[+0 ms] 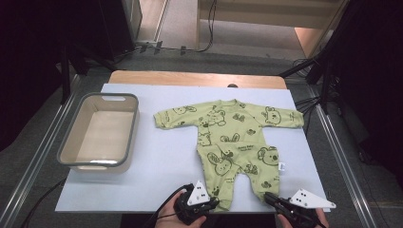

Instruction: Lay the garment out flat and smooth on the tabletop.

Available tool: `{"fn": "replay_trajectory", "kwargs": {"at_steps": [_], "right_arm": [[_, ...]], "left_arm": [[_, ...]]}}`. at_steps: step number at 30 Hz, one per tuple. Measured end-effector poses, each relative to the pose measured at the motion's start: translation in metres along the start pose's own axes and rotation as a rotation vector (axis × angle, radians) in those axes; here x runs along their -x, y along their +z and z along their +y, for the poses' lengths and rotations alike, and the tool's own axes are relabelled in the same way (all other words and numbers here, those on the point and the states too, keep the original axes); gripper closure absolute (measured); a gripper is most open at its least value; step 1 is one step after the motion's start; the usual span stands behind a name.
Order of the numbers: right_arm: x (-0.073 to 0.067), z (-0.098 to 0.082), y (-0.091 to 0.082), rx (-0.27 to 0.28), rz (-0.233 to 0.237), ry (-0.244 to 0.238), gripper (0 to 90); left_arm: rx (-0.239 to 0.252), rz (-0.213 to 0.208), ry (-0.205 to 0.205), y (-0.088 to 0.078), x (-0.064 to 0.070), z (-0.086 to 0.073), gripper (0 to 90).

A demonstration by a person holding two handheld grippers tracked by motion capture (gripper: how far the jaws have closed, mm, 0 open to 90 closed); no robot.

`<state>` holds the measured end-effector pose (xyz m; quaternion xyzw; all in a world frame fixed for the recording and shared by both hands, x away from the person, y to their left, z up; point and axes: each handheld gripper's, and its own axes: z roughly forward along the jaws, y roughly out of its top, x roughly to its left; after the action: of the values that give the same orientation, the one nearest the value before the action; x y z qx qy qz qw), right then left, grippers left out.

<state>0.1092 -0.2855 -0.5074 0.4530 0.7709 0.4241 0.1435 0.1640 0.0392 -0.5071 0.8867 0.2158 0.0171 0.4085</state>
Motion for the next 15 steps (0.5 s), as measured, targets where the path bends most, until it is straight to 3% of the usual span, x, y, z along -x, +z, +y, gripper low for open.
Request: {"fn": "replay_trajectory", "kwargs": {"at_steps": [3,5,8,10,13,15], "right_arm": [[-0.005,-0.005,-0.004,-0.002,0.017,-0.003,84.6],[-0.007,-0.006,-0.007,0.025,0.029,-0.001,82.7],[-0.006,-0.003,-0.012,0.102,0.037,0.010,66.5],[-0.002,0.001,-0.014,0.126,0.024,0.010,61.9],[0.005,0.005,-0.006,0.100,-0.010,0.015,56.5],[0.009,0.006,0.007,0.025,0.020,0.038,48.1]], "left_arm": [[-0.009,-0.011,0.008,-0.004,0.004,-0.002,84.4],[0.007,-0.020,0.008,-0.008,0.004,-0.003,84.0],[0.054,-0.032,-0.015,-0.013,0.000,-0.002,80.9],[0.049,-0.026,0.000,-0.014,-0.002,0.000,82.5],[0.028,-0.026,0.011,-0.011,-0.002,0.000,83.8],[0.021,-0.028,0.007,-0.008,-0.001,-0.002,84.0]]}}
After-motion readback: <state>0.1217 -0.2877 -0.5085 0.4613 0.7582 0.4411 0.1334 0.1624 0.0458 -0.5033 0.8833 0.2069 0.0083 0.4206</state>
